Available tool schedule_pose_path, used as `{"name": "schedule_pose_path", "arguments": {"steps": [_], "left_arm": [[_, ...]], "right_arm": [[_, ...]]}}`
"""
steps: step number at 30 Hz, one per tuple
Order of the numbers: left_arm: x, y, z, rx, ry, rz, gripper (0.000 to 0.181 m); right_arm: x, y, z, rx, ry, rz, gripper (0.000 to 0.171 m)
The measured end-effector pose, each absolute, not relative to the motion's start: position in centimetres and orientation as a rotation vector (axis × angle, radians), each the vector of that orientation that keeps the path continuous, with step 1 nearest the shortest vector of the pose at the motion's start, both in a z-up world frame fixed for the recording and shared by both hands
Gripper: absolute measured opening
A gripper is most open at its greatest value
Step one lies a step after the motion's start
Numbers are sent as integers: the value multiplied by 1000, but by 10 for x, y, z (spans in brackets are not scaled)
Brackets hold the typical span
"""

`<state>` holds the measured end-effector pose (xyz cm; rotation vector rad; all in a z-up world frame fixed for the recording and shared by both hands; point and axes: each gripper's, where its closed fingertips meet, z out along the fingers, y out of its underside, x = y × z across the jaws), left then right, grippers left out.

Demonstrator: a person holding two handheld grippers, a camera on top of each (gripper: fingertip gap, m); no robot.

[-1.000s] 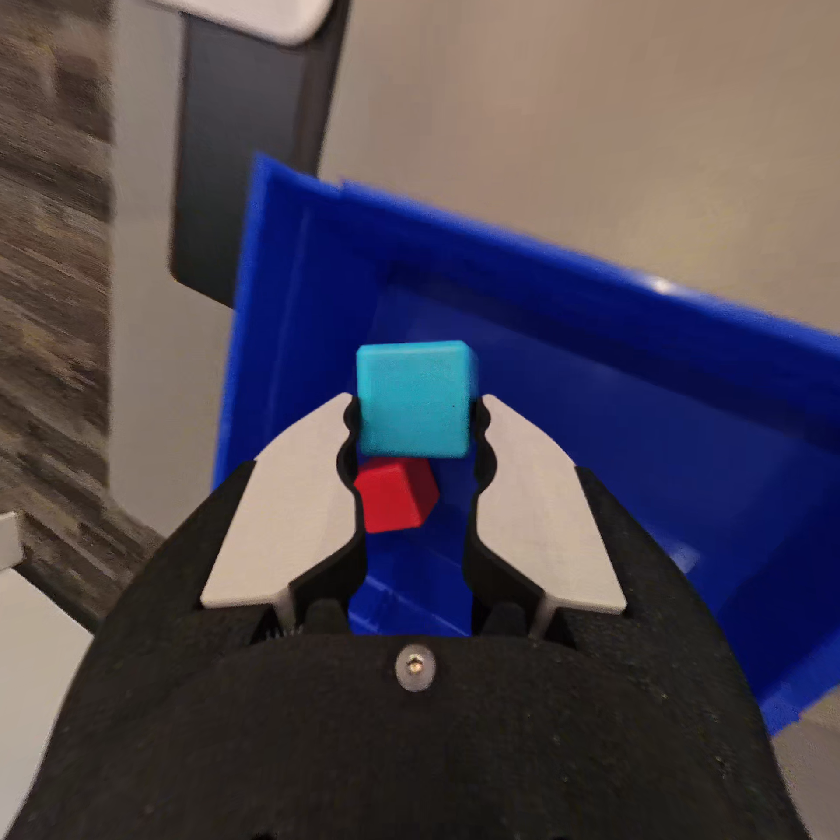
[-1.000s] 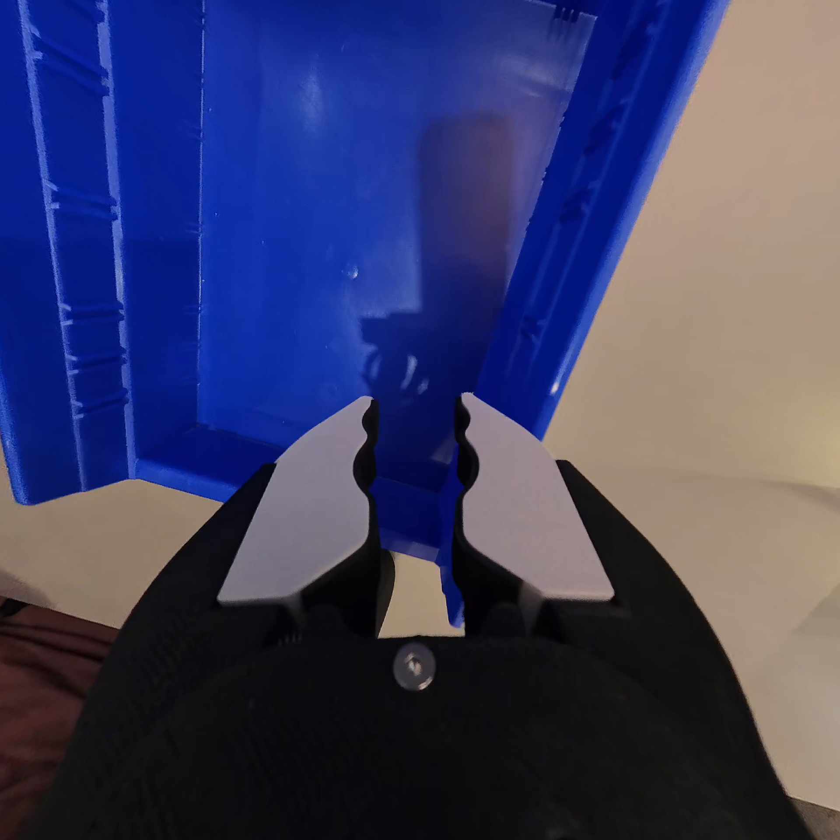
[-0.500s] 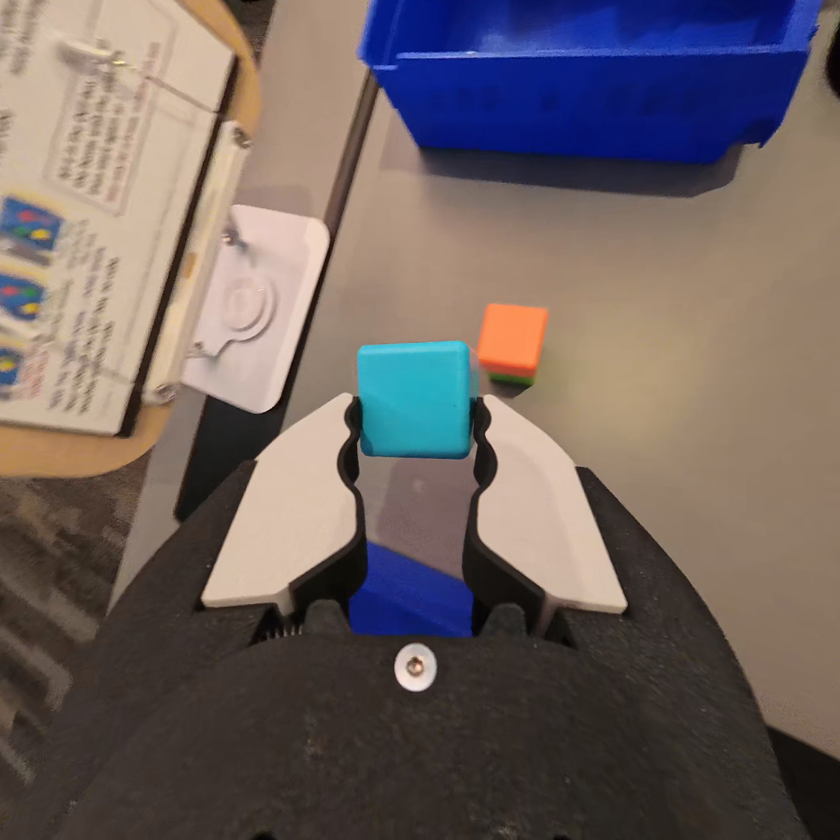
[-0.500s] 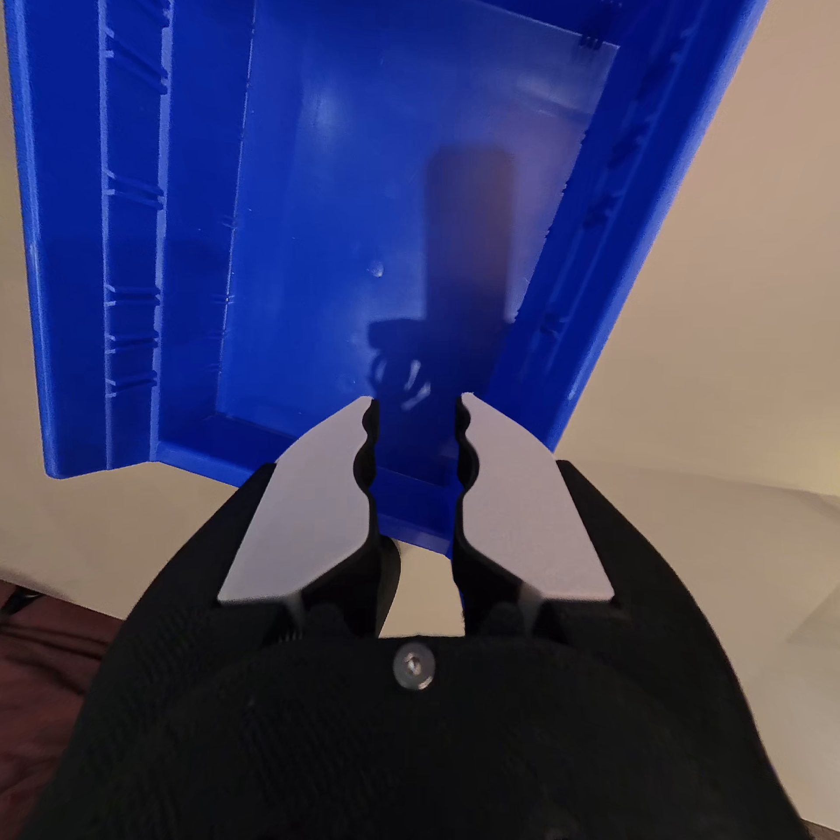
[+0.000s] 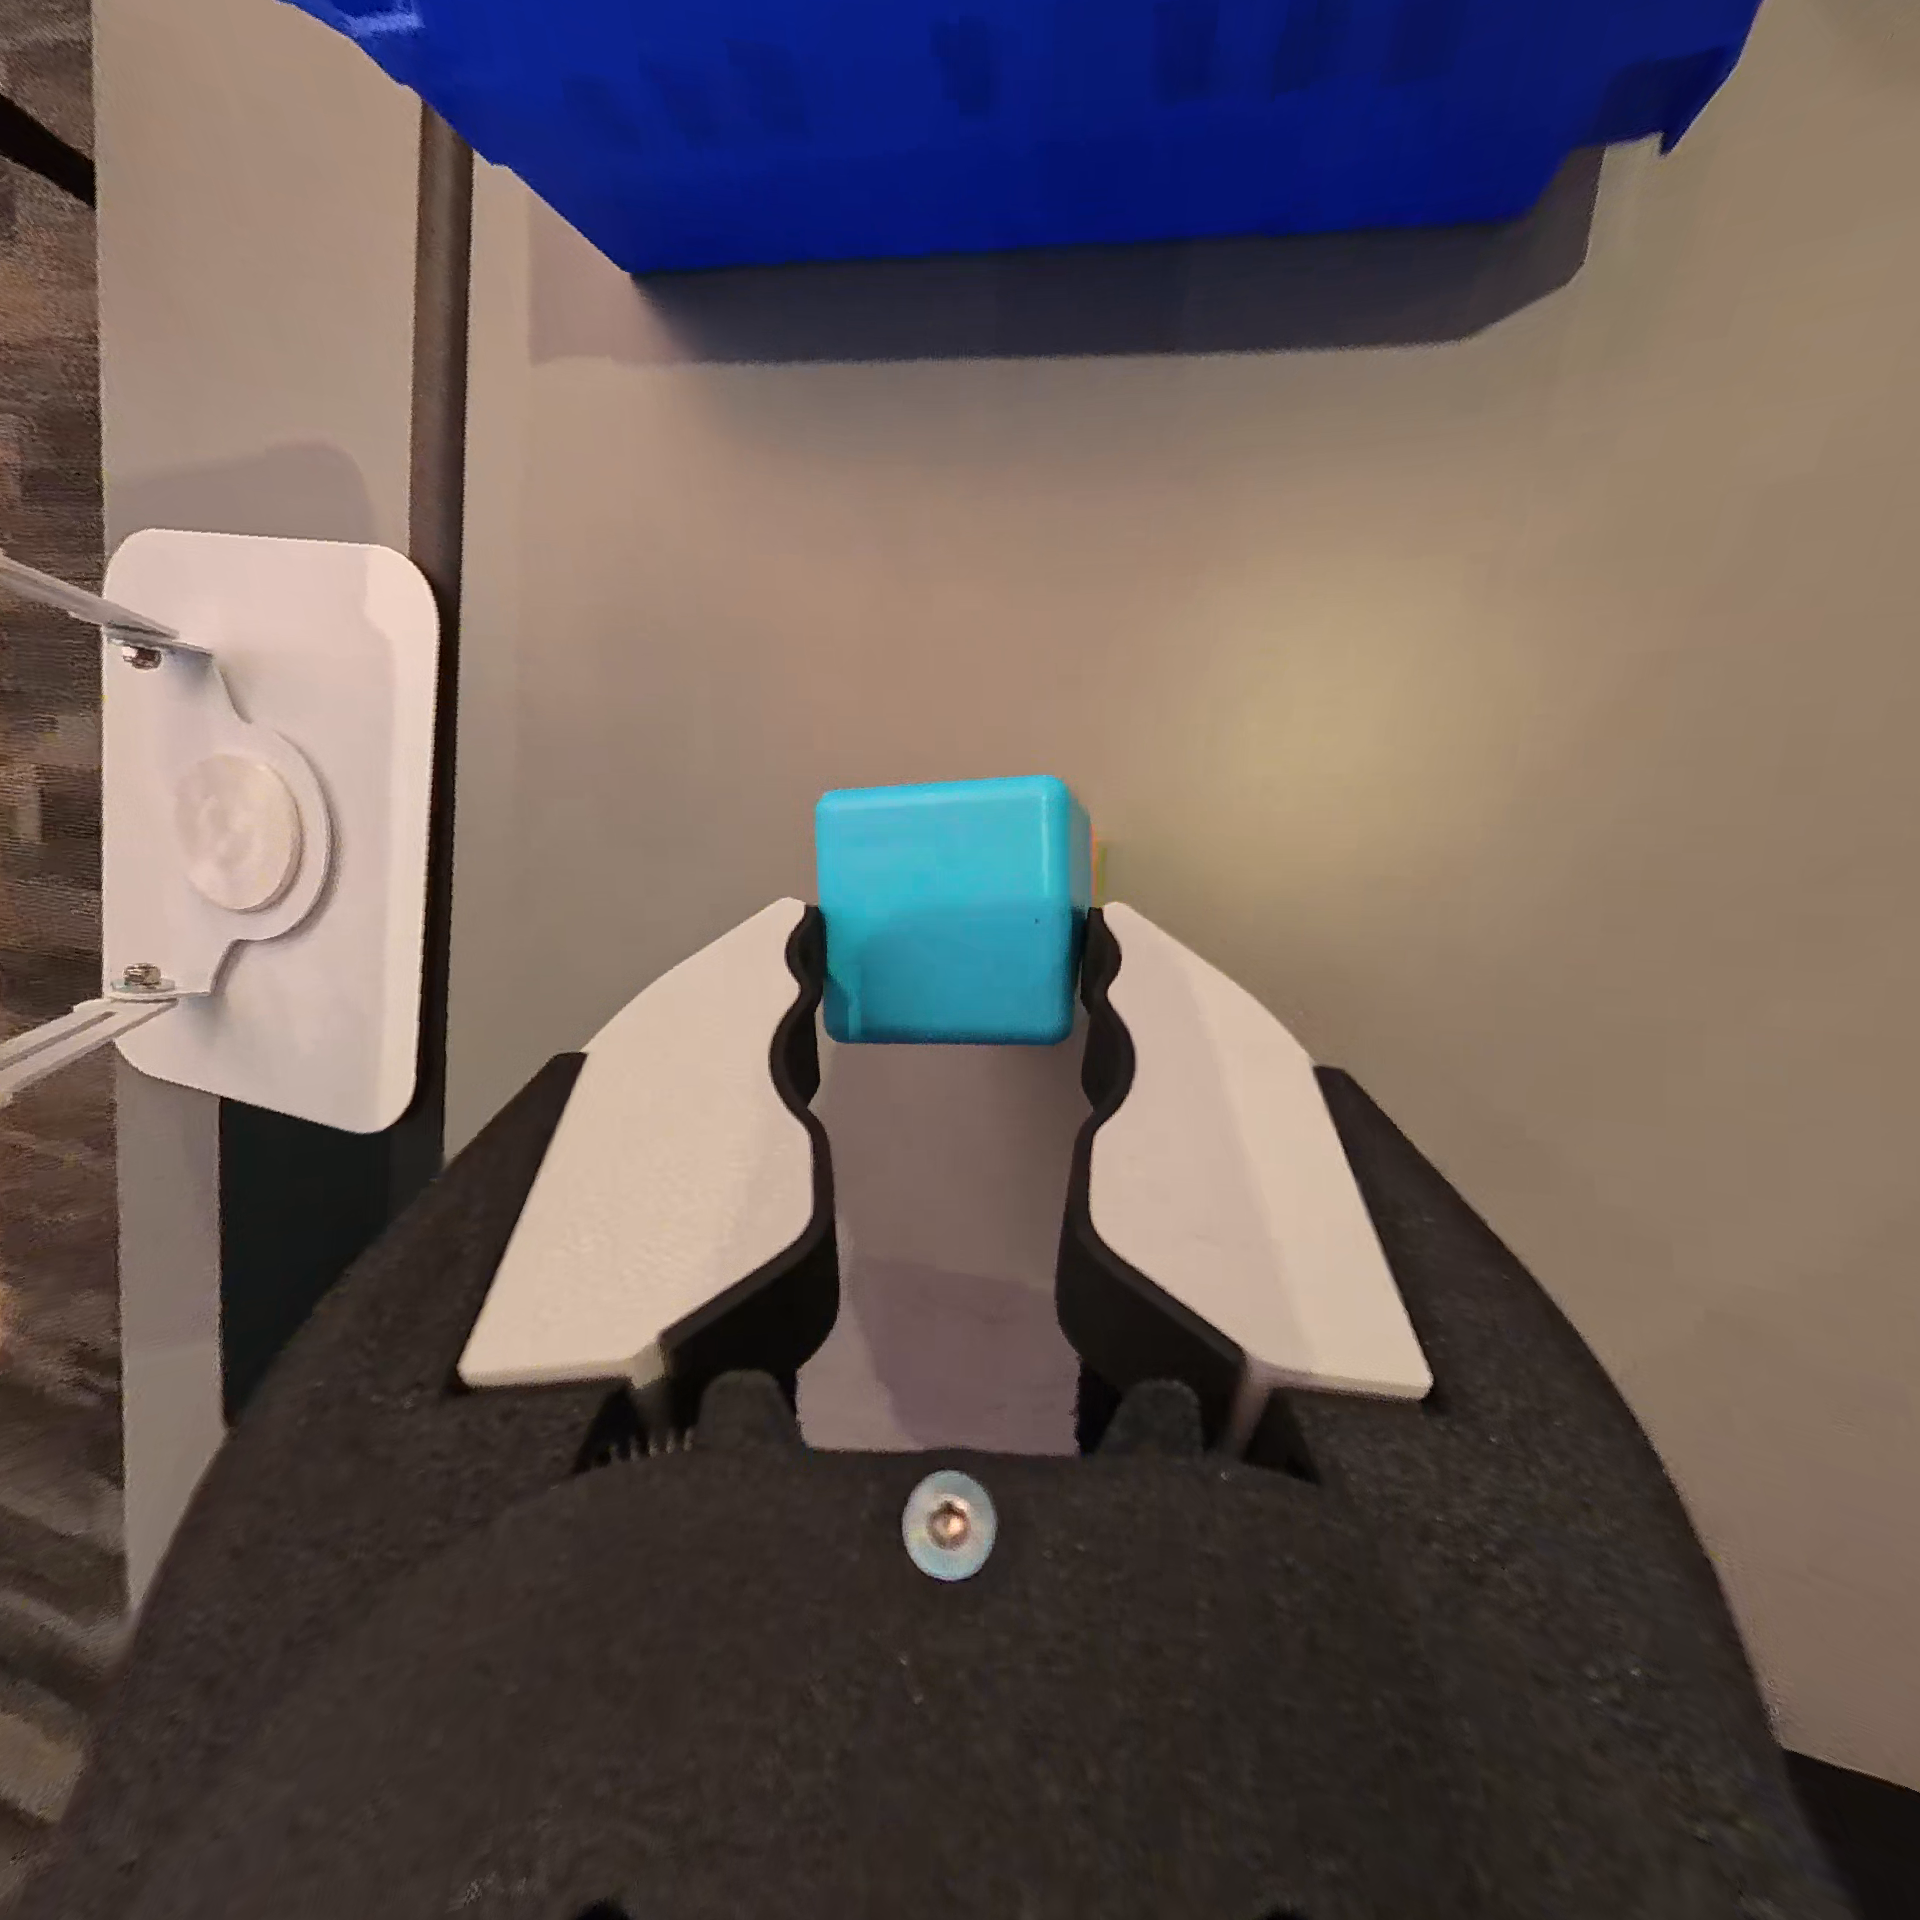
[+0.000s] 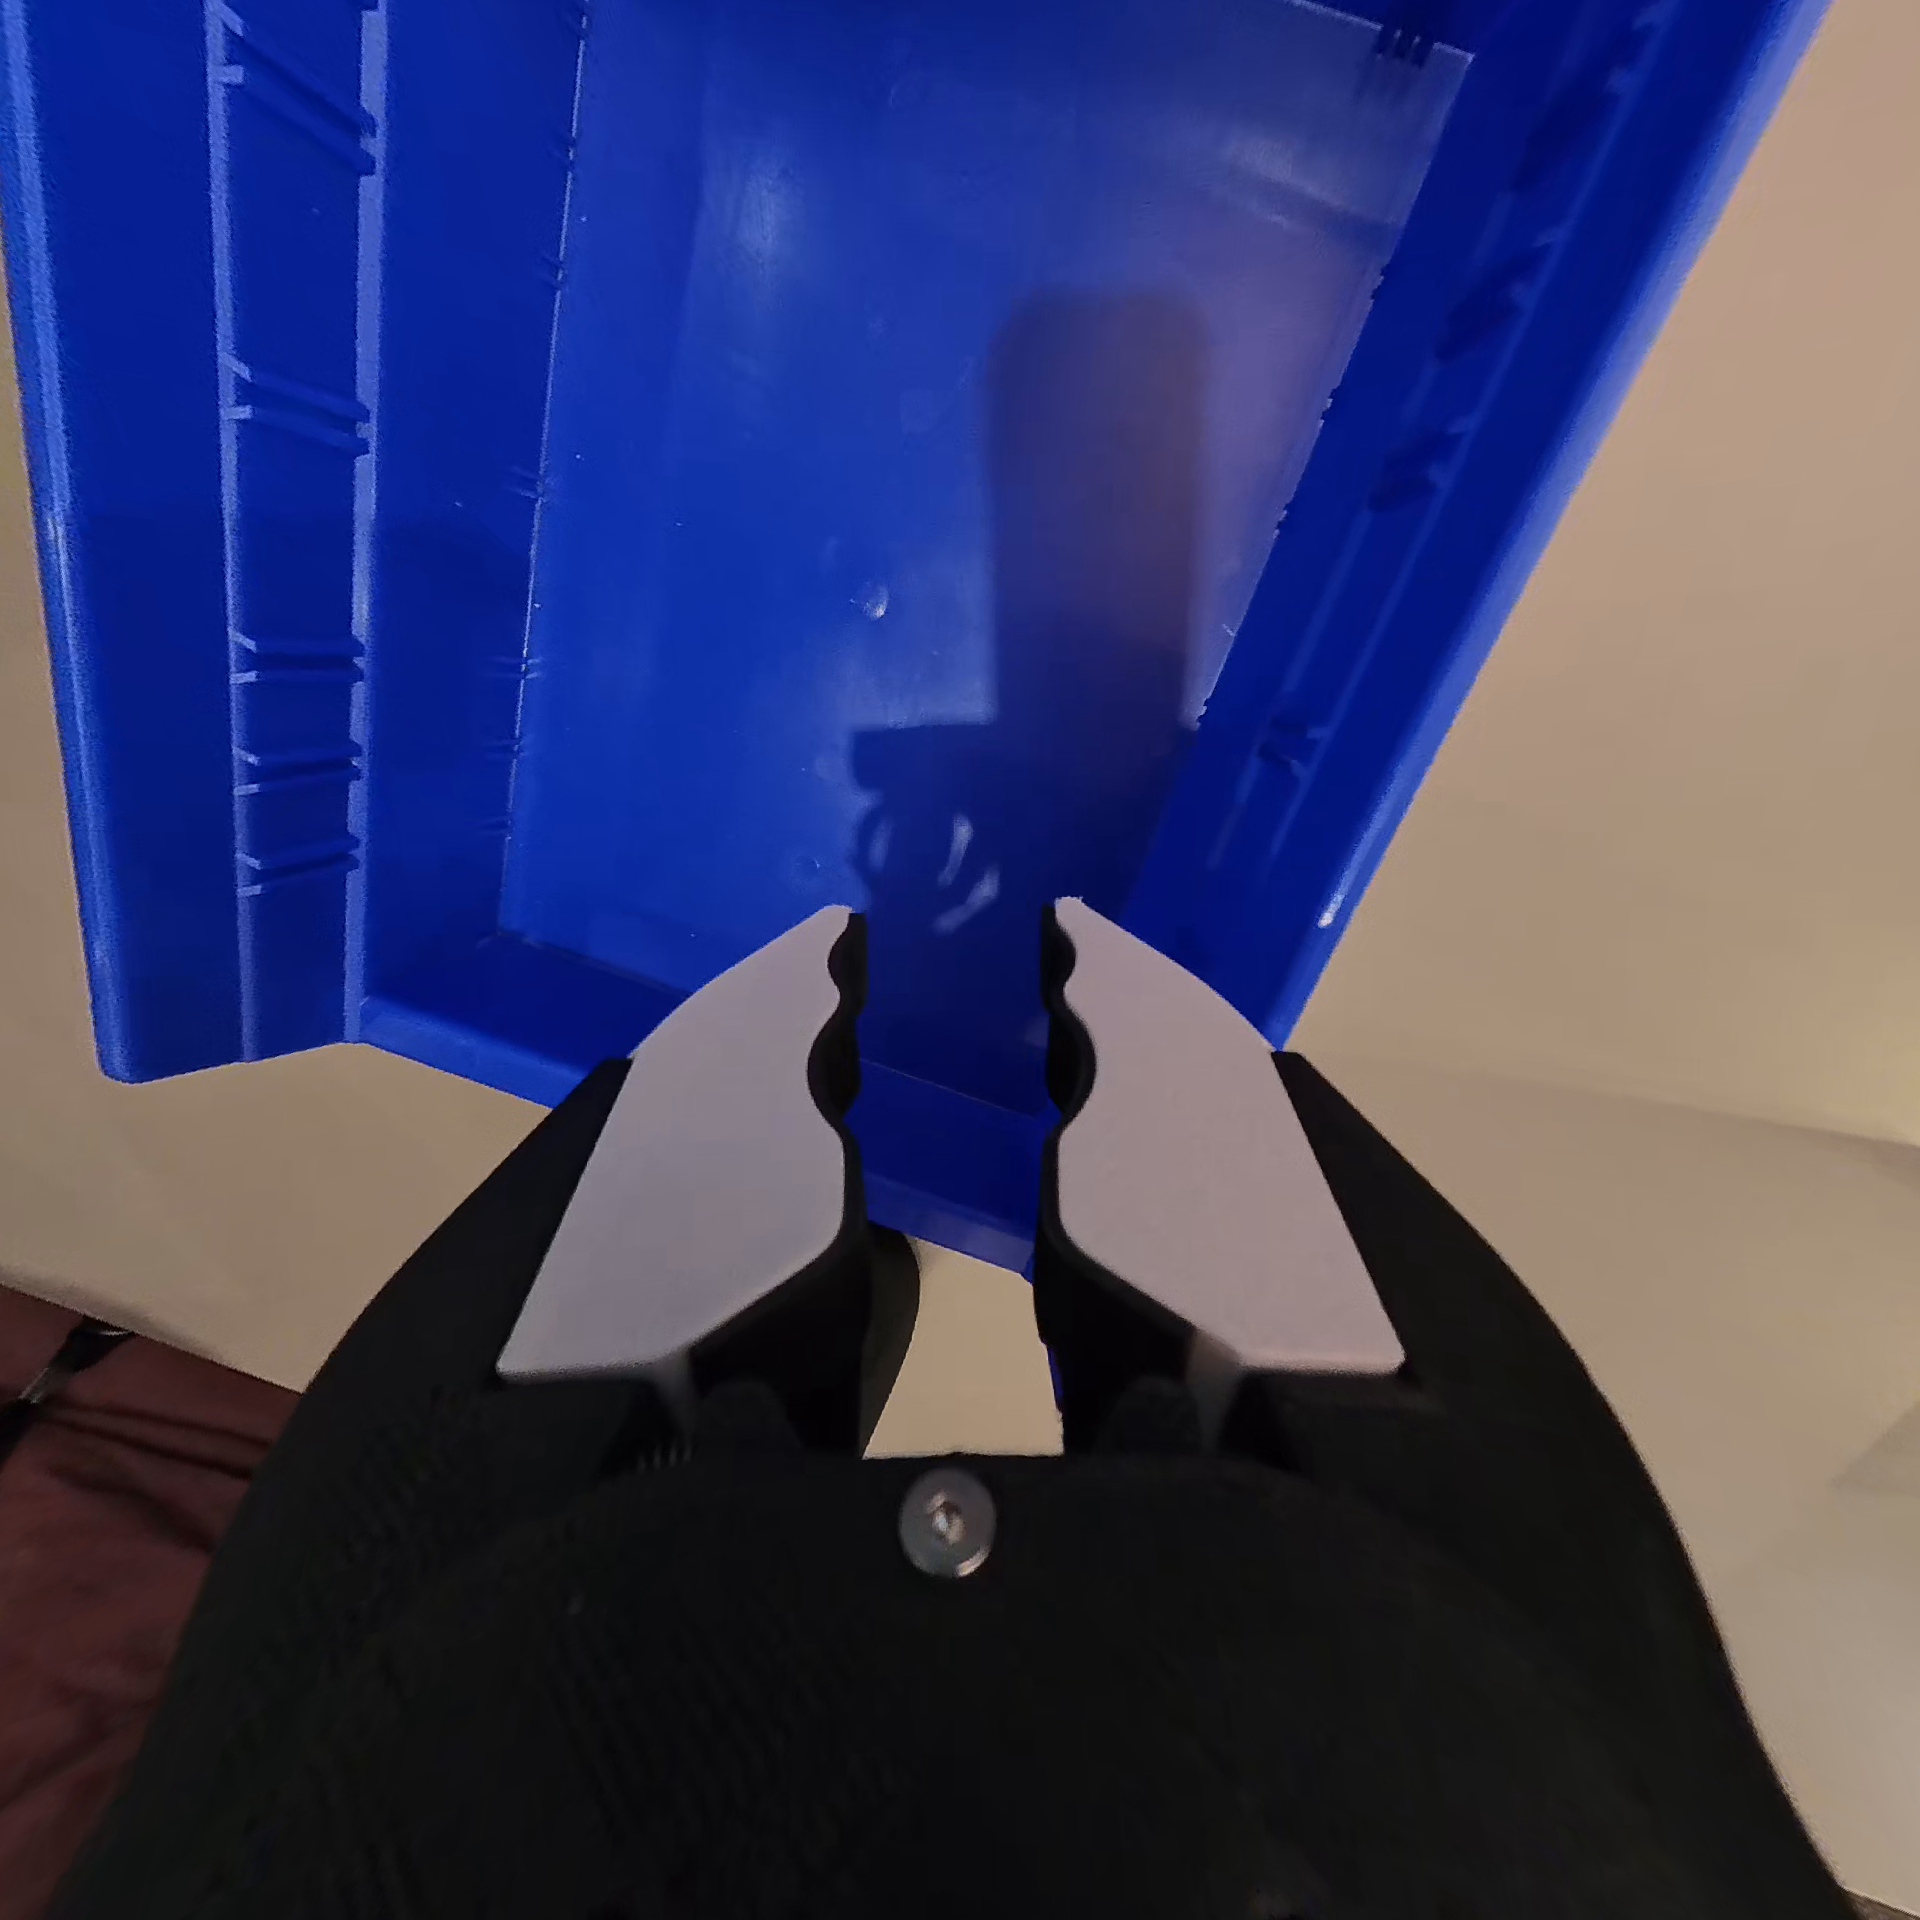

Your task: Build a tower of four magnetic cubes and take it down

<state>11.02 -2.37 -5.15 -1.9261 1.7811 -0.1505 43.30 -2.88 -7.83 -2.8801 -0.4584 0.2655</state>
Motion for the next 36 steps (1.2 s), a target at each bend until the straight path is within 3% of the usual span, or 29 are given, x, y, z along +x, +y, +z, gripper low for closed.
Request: {"name": "schedule_pose_path", "arguments": {"steps": [6,9,13,17,19,21,25,31,36], "left_arm": [[112,-21,-57,-1893,1802,-188,48],[110,-19,-43,-1894,1736,-230,72],[78,-3,13,-1842,1500,-226,65],[-21,33,43,-1992,1152,-87,56],[-87,47,24,-2213,993,25,45],[-141,55,-8,-2426,866,80,58],[-205,57,-71,-2597,950,205,66],[-235,63,-102,-2624,1076,213,75],[-237,66,-118,-2661,1150,226,72]], "right_arm": [[434,-30,-81,-2898,-462,263,34],[434,-30,-83,-2904,-462,258,34],[435,-29,-81,-2895,-460,259,34],[436,-29,-82,-2902,-452,257,34],[436,-29,-83,-2908,-450,250,34],[435,-29,-84,-2913,-453,246,34],[433,-31,-87,-2927,-474,234,34],[433,-33,-93,-2950,-497,225,34],[435,-33,-94,-2958,-512,213,34]]}}
